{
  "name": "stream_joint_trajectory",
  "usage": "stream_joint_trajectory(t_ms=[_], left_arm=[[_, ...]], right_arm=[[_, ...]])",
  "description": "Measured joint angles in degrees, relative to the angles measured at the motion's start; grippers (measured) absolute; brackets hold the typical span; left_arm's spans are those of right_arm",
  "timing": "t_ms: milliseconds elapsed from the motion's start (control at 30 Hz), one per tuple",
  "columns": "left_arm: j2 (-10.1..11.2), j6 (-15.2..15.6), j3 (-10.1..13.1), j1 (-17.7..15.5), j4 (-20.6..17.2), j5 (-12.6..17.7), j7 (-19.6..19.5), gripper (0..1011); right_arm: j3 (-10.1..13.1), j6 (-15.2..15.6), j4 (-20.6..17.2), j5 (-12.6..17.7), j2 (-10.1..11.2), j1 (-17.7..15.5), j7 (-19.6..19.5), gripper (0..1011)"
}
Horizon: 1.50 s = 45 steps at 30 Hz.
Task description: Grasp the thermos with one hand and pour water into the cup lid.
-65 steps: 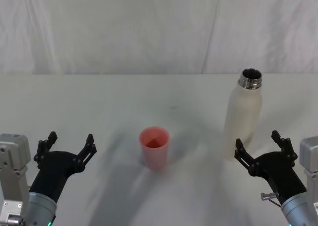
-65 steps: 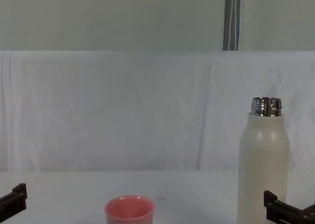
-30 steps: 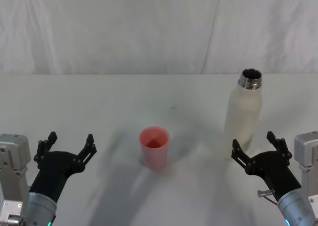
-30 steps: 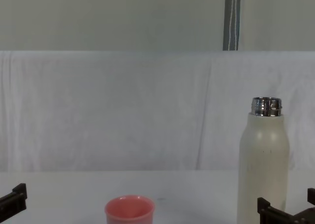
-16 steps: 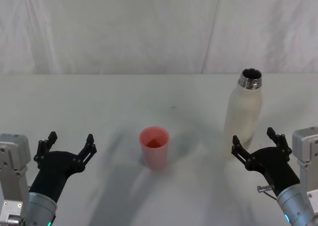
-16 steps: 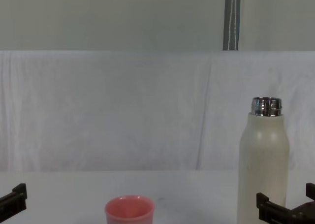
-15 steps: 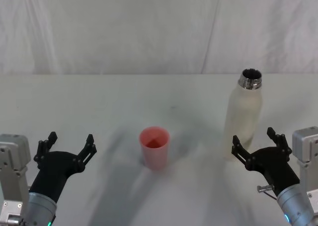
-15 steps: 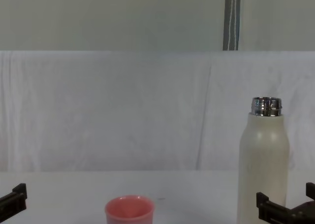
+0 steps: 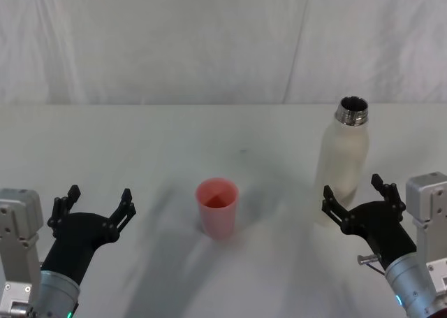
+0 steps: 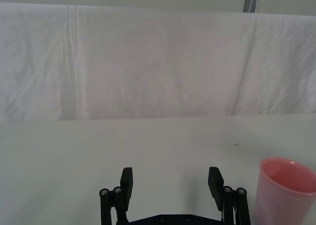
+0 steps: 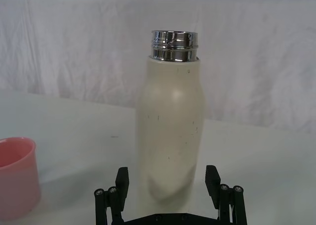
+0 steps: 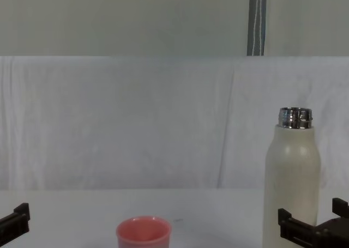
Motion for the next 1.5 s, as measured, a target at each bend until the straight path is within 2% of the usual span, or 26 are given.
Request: stream_joint_trajectory(t_ms=[1500], left_arm=[[0.0, 0.0, 0.0, 0.0, 0.0, 0.0, 0.0, 1001]], right_arm=[[-0.2, -1.1, 5.4, 0.4, -1.3, 5.4, 0.1, 1001]])
